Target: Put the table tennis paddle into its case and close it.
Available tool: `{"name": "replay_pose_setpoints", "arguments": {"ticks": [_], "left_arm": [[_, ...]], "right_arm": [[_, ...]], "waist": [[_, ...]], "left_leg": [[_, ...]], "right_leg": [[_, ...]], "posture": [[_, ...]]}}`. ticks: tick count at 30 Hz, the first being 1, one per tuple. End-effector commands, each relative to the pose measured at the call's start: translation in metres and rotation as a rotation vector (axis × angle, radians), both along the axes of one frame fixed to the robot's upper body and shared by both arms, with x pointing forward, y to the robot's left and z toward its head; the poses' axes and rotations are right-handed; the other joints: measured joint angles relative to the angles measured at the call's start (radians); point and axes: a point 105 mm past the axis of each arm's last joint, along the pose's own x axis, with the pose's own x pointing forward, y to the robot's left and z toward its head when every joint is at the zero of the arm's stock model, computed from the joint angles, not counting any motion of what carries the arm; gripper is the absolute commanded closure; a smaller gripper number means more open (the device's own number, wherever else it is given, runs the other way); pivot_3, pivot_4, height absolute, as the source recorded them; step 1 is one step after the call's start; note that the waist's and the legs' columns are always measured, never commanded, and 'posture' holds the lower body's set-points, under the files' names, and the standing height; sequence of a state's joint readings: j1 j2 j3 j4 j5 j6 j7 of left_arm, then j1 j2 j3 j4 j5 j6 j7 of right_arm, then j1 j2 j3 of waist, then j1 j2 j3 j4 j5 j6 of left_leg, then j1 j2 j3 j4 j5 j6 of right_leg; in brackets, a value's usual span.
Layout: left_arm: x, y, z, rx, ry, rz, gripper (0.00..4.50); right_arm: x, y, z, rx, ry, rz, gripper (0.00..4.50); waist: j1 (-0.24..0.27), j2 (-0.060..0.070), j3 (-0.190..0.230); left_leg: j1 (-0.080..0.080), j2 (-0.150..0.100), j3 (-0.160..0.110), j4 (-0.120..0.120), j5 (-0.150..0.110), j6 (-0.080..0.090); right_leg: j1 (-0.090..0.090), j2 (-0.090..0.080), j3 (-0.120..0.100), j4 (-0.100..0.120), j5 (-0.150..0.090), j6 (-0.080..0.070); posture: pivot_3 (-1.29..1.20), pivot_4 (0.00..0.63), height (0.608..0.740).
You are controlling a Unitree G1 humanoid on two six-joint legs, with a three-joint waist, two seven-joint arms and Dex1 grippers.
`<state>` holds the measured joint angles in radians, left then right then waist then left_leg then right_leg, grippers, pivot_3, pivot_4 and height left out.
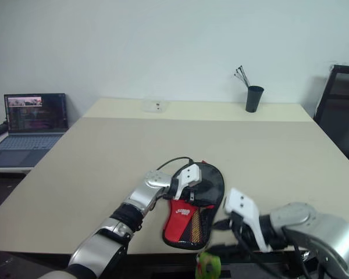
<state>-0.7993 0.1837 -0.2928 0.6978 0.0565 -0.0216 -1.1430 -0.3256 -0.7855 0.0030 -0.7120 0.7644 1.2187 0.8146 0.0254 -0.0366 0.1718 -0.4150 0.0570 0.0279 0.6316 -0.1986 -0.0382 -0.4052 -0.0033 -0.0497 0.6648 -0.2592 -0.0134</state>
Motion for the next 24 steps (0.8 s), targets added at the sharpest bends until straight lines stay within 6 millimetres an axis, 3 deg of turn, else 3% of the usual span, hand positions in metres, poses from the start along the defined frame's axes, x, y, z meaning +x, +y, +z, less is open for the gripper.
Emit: {"name": "replay_pose_setpoints", "arguments": {"ticks": [1, 8, 16, 21, 24], "left_arm": [[0.0, 0.005, 0.002, -0.027, -0.014, 0.044, 0.8], [-0.004, 0.049, 0.04, -0.155, -0.101, 0.15, 0.8], [-0.025, 0.149, 0.06, -0.17, -0.137, 0.444, 0.8], [-0.033, 0.168, 0.065, -0.179, -0.158, 0.546, 0.8], [-0.034, 0.165, 0.068, -0.187, -0.177, 0.563, 0.8]], "right_arm": [[0.03, -0.01, 0.017, 0.043, -0.106, -0.094, 1.43], [0.068, -0.021, 0.019, 0.055, -0.222, -0.188, 1.43], [0.099, -0.018, 0.014, 0.17, -0.309, -0.143, 1.43], [0.116, -0.027, 0.014, 0.197, -0.328, -0.131, 1.43], [0.124, -0.035, 0.016, 0.176, -0.347, -0.133, 1.43]], "waist": [[-0.002, 0.0, 0.0], [-0.021, 0.001, 0.001], [-0.035, 0.003, 0.003], [-0.022, 0.003, 0.003], [-0.021, 0.003, 0.003]], "left_leg": [[0.0, 0.0, 0.0, 0.0, 0.0, 0.0], [-0.001, 0.004, 0.001, -0.002, 0.0, 0.0], [0.001, 0.007, 0.003, -0.003, 0.0, 0.0], [0.002, 0.006, 0.004, -0.002, 0.0, 0.0], [0.002, 0.006, 0.006, -0.002, 0.0, 0.0]], "right_leg": [[0.0, 0.0, 0.0, 0.0, 0.0, 0.0], [-0.003, 0.004, 0.002, 0.0, 0.0, 0.0], [-0.005, 0.008, 0.005, 0.003, 0.0, -0.001], [-0.005, 0.004, 0.005, 0.004, 0.0, -0.001], [-0.005, 0.002, 0.007, 0.004, 0.0, -0.001]], "posture": [[0.0, 0.15, 0.74], [0.0, 0.15, 0.74], [0.0, 0.15, 0.74], [0.0, 0.15, 0.74], [0.0, 0.15, 0.74]]}}
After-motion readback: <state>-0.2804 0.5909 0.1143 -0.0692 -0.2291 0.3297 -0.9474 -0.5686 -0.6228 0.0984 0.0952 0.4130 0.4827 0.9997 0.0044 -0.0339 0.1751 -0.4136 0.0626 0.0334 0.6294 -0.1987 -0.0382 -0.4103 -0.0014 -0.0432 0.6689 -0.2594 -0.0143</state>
